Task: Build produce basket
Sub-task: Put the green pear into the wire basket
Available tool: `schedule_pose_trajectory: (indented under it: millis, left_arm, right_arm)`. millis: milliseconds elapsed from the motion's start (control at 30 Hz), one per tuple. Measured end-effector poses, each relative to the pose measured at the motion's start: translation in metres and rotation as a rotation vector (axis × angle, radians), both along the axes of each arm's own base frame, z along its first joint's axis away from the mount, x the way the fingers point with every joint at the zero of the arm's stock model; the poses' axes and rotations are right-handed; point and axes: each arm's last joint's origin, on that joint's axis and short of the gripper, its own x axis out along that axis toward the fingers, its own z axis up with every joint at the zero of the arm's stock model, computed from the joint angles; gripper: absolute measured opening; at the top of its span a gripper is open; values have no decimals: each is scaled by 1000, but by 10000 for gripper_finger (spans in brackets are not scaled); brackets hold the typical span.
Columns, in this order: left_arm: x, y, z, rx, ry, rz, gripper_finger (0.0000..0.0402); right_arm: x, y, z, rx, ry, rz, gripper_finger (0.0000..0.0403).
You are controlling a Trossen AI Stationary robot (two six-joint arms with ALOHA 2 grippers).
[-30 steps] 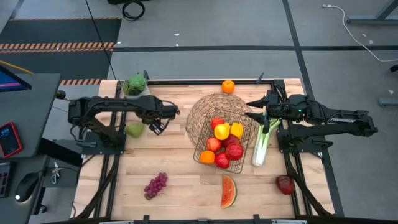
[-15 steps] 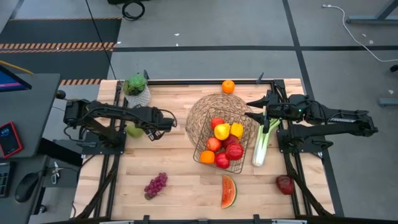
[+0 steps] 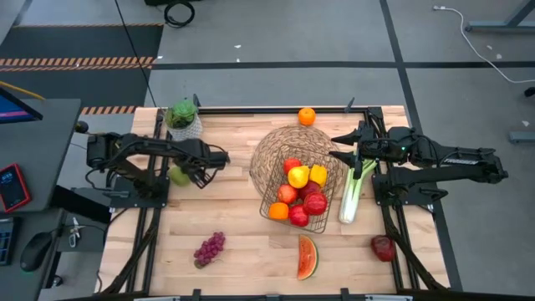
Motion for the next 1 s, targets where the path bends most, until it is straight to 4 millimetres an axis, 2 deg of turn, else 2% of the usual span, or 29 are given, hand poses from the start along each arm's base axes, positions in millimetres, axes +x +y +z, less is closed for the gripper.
schedule_pose_trajectory:
  millis: [200,333,533,1000]
  left_arm:
    - [-7,7,-11,-97,-25,69,295]
    - [-9,7,-14,-146,-29,92,312]
    - [-14,4,-20,-222,-21,85,299]
    - [-13,5,-20,-251,-22,-7,284]
  right_arm:
    - [0,0,0,0,0,0,231]
    - [0,0,0,0,0,0,231]
    - [0,0,0,0,0,0,231]
    - [0,0,0,0,0,0,231]
